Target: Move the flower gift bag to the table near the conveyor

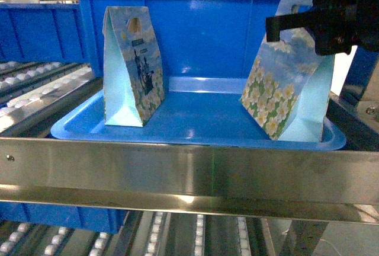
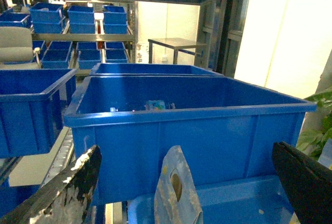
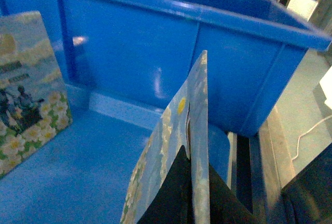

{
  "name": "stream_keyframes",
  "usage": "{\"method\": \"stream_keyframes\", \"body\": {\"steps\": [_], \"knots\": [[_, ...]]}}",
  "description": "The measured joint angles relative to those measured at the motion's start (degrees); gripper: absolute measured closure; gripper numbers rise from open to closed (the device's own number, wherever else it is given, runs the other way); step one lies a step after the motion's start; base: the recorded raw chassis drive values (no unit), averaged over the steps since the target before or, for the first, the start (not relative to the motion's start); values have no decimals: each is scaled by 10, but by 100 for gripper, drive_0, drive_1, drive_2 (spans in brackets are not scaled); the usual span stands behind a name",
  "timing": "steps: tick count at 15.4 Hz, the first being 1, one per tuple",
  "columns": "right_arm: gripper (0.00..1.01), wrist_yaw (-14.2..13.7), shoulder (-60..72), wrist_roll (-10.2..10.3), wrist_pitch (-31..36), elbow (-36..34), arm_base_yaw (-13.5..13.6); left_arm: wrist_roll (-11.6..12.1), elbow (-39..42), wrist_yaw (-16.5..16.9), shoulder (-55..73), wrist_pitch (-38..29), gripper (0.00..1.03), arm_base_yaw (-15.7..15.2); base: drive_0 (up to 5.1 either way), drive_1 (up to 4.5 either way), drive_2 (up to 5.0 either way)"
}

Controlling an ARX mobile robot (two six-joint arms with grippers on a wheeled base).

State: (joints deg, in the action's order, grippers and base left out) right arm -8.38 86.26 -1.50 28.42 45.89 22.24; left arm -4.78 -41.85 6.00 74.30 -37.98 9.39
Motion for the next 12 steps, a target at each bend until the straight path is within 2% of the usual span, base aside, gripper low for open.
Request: {"method": "stream_keyframes", "body": {"steps": [2,4,6,7,8,11,12], "knots": [[99,-9,-39,-31,31,-13,7,0,0,0,0,0,5,0,0,0,0],[99,-17,-89,-76,85,-47,10,0,0,0,0,1,5,0,0,0,0],[99,-22,-139,-114,116,-90,9,0,0,0,0,0,5,0,0,0,0],[99,-22,-174,-138,126,-117,1,0,0,0,0,0,5,0,0,0,0],[99,-21,-204,-151,130,-140,-16,0,0,0,0,0,5,0,0,0,0],[99,-12,-308,-160,105,-216,-87,0,0,0,0,0,5,0,0,0,0],[99,4,-351,-158,112,-260,-141,0,0,0,0,0,5,0,0,0,0]]}}
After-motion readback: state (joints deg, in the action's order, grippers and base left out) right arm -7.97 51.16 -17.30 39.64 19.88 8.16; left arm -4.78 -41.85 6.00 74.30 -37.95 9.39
